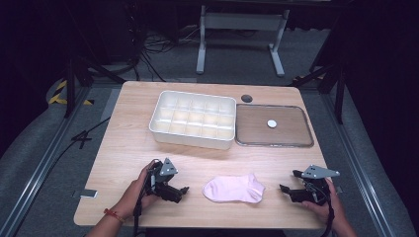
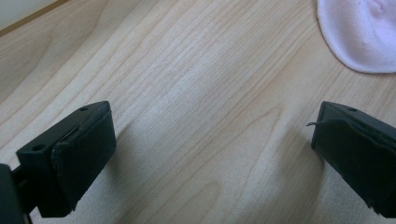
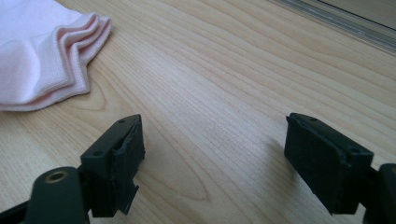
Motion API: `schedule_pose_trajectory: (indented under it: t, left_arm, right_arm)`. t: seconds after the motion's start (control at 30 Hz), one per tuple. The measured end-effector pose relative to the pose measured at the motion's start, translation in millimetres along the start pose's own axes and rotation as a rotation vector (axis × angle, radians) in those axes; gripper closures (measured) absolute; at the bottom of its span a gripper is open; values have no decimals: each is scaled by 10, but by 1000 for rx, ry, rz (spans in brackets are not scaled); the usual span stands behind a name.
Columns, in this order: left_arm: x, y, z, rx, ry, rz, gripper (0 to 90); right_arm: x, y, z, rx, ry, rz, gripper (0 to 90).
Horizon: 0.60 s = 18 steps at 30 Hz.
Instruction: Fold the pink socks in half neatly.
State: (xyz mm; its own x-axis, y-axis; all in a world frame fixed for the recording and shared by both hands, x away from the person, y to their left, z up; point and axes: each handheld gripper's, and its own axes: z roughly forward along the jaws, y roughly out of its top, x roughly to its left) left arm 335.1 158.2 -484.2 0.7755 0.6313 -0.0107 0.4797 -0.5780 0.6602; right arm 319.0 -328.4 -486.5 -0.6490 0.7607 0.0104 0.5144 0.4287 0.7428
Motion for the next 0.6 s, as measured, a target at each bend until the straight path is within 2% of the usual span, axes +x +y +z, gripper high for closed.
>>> schedule_pose_trajectory:
  t: [0.23,0.53,0.6]
  left_arm:
    - [40,-15,-13,3,-32,33,1]
    - [45,-31,-32,0,-34,53,3]
    - [61,-34,-33,-1,-49,67,3]
  right_arm:
    - [0,0,0,0,0,0,202]
    - [1,0,-1,0,0,0,207]
    - [-1,-4,-7,-2,4,-9,228]
